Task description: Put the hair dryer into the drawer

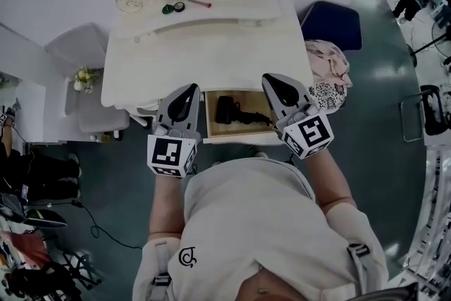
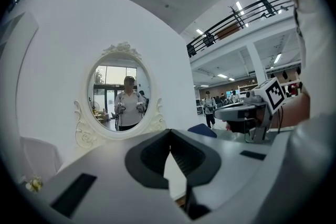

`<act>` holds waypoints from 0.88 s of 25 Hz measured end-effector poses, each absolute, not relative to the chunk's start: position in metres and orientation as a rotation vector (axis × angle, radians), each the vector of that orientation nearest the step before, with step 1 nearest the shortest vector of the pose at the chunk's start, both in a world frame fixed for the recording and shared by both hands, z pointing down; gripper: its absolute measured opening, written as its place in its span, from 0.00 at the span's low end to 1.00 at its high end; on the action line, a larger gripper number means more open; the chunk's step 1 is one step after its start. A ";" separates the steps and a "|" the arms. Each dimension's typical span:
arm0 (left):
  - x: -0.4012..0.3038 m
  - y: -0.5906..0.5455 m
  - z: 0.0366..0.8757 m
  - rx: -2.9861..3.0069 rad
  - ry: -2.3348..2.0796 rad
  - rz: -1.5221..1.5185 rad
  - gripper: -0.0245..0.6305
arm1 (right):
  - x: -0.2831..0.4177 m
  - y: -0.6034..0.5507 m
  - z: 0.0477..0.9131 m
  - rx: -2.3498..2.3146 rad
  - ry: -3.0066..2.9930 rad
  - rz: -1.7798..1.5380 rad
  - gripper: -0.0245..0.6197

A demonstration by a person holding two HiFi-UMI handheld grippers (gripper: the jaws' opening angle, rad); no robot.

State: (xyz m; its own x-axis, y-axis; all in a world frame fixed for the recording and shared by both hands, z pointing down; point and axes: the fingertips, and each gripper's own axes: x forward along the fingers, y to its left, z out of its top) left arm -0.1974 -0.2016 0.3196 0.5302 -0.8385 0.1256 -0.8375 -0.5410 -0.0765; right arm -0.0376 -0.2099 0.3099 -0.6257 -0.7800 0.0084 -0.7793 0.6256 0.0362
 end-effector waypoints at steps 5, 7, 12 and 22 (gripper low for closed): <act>-0.198 -0.200 0.314 -2.721 1.522 -0.213 0.06 | -0.039 -0.207 0.312 1.340 -2.801 -0.063 0.05; -0.200 -0.199 0.312 -2.719 1.527 -0.212 0.06 | -0.041 -0.206 0.316 1.330 -2.790 -0.065 0.05; -0.200 -0.200 0.313 -2.725 1.543 -0.207 0.06 | -0.043 -0.206 0.320 1.326 -2.796 -0.043 0.05; -0.188 -0.200 0.314 -2.736 1.524 -0.216 0.06 | -0.040 -0.207 0.323 1.351 -2.788 -0.065 0.05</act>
